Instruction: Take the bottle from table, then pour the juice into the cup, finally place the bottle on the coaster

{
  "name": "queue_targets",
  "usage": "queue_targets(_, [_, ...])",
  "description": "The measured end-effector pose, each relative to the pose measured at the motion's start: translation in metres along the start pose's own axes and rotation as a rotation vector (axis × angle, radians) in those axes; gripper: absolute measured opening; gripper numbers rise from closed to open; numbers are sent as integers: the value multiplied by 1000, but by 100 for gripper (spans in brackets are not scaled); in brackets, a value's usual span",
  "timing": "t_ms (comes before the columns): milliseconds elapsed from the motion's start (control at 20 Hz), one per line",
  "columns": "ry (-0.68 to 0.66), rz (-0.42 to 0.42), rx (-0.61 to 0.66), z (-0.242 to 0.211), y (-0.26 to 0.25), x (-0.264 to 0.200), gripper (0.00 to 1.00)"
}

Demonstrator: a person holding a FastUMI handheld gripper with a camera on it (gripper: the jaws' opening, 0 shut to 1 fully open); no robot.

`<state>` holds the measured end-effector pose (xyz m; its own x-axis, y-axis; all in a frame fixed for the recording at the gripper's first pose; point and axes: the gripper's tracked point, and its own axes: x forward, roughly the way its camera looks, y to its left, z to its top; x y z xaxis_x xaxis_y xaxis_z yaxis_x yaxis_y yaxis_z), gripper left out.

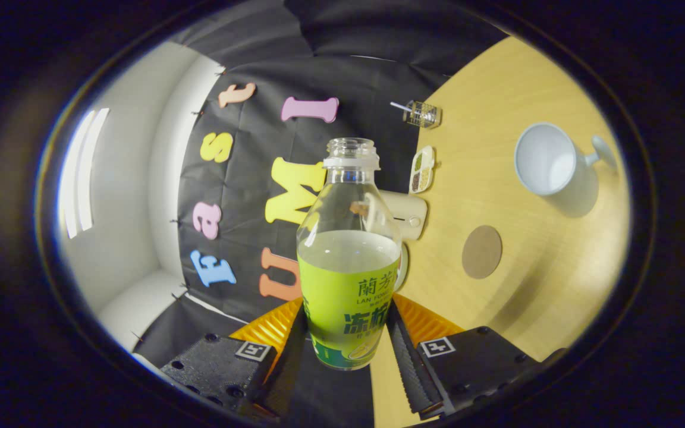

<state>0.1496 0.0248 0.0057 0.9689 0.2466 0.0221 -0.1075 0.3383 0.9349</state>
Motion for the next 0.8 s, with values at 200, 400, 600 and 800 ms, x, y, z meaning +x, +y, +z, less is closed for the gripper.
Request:
queue_targets(200, [-18,-61,-252,2,-15,-9,76])
queue_targets(400, [-34,-121,-480,9,-27,-16,76])
queue_targets(600, [-40,-195,-647,17,-38,-15,77])
queue_targets(800, [-29,-240,-768,16,-43,0,77])
